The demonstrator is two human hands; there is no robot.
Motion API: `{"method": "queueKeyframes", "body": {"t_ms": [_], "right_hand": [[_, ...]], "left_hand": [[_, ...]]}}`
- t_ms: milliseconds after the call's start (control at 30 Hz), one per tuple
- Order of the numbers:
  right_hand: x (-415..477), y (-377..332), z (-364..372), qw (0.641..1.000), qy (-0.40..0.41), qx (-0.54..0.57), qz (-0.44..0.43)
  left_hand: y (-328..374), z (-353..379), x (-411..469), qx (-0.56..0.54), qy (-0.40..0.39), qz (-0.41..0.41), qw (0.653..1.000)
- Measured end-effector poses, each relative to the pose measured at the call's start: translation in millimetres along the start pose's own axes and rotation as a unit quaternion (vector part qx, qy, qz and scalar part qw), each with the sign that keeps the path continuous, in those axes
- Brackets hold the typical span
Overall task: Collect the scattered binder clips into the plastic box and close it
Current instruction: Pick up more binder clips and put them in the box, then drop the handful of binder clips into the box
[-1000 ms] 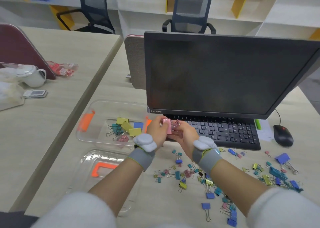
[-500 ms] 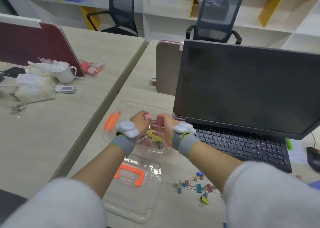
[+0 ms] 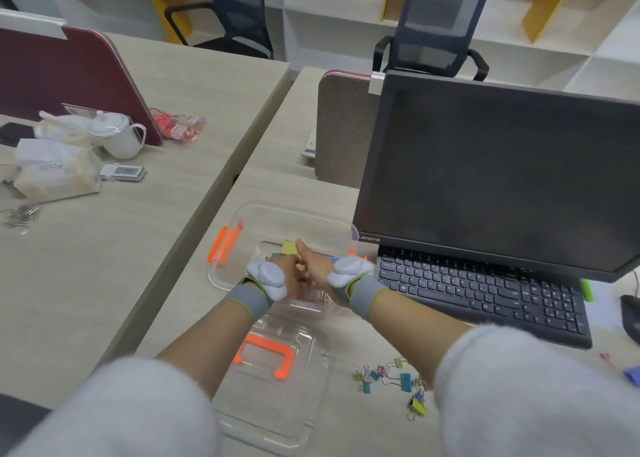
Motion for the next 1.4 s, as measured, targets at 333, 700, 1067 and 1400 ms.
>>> {"method": "queueKeyframes", "body": {"t_ms": [333, 700, 1067, 1400], "right_hand": [[-2, -4, -23, 0.997, 0.020, 0.031, -0.068], [-41, 29, -150, 0.968, 0.112, 0.201, -0.100], [-92, 195, -271, 0.939, 0.301, 0.158, -0.053], [-166, 298, -389, 0.871, 0.491, 0.001, 0.019]], "left_hand": [[27, -30, -9, -0.064, 0.057, 0.024, 0.996], [157, -59, -43, -0.201, 0.180, 0.161, 0.949], [291, 49, -62, -0.171, 0.050, 0.249, 0.952], [353, 129, -75, -0.103, -0.008, 0.260, 0.960]]}}
Point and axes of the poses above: each hand's wrist, its own x-axis towards the middle knuckle, its own z-axis out of the palm, y = z × x, the point moved 7 cm from there along x, towards the middle knuckle, and after that the axes turned 6 degrees about y, right-handed, at the moved point
